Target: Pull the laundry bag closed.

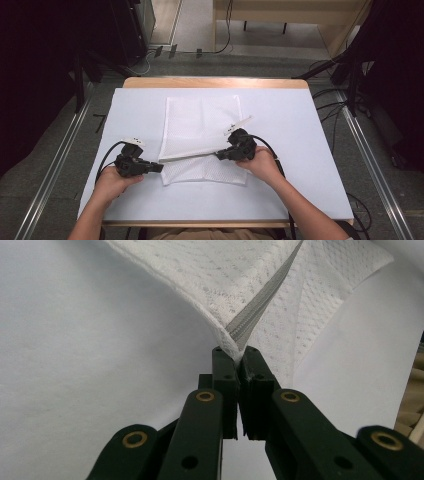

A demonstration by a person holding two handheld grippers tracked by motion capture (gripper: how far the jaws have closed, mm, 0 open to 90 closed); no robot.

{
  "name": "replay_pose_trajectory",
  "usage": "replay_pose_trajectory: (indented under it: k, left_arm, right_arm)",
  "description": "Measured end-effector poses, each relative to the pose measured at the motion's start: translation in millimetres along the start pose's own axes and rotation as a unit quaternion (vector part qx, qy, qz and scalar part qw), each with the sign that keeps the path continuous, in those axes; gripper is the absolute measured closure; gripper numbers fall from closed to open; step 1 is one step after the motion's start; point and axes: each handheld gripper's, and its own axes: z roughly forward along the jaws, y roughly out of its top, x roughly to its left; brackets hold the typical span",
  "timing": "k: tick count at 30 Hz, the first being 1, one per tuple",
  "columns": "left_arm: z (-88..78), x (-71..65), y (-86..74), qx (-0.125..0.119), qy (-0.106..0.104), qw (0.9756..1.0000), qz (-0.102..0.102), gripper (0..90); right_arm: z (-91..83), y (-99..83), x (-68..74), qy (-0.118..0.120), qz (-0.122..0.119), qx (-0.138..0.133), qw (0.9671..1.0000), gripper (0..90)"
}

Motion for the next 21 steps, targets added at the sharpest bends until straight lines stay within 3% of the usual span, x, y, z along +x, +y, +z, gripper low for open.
replay_pose_trajectory:
  k: [9, 21]
  left_arm:
    - [-2.0, -1.6, 1.7, -0.008, -0.009, 0.9999, -0.001, 89.6]
    - [-2.8, -1.2, 2.1, 0.004, -0.014, 0.9998, -0.01, 90.0]
  right_arm:
    - [-2.8, -1.8, -1.5, -0.004, 0.002, 0.0, 1.0, 88.1]
    - [-6.3, -6.0, -5.4, -0.012, -0.001, 0.006, 0.9999, 88.2]
